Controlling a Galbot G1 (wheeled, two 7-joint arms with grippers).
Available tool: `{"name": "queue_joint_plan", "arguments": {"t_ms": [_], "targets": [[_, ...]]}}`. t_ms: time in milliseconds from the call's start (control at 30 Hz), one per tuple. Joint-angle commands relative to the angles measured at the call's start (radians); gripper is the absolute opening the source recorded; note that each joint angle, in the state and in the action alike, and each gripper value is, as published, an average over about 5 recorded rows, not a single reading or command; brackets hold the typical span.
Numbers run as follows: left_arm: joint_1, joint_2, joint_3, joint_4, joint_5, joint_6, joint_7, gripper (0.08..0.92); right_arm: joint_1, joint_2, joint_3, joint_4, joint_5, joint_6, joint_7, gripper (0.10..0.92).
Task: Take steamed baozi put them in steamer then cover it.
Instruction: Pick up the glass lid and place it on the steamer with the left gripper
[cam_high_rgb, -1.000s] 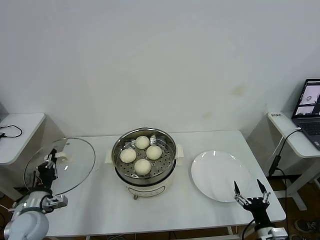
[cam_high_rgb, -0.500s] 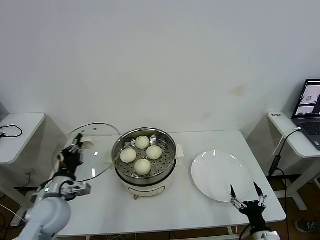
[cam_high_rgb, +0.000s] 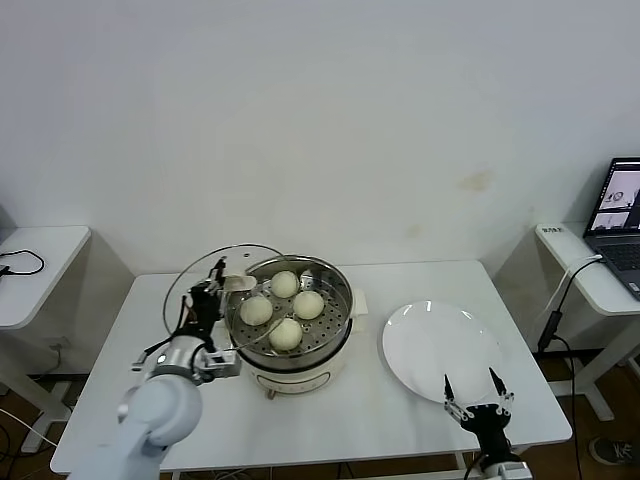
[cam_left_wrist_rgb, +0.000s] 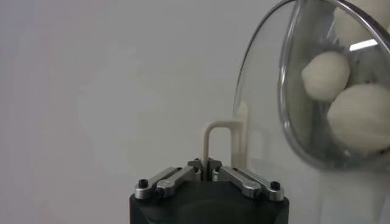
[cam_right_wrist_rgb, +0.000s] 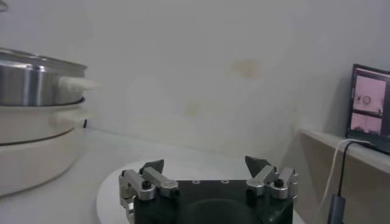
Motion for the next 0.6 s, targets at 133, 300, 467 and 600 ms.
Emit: {"name": "queue_joint_plan", "arguments": {"t_ms": [133,300,467,600], "targets": [[-0.132,-0.113,0.132,0.080,0.176,0.062,0.105,0.132,0.010,0.025,-0.011,-0.024,-0.054,0.001,0.006,0.823],[-0.140,-0.138,0.166,0.089,0.214,0.068,0.119,0.132,0.010,0.028,-0.013,-0.030,-0.058,0.004,0.009,0.823],[-0.137,-0.184,0.209,0.098,0.252,0.069,0.128,0.132,0.009,0.028,-0.010,-0.031,-0.059,0.005,0.010,0.823],[-0.141,-0.220,0.224,0.116,0.268,0.068,0.130,0.132,0.008,0.029,-0.013,-0.032,-0.062,0.005,0.011,0.823]]}}
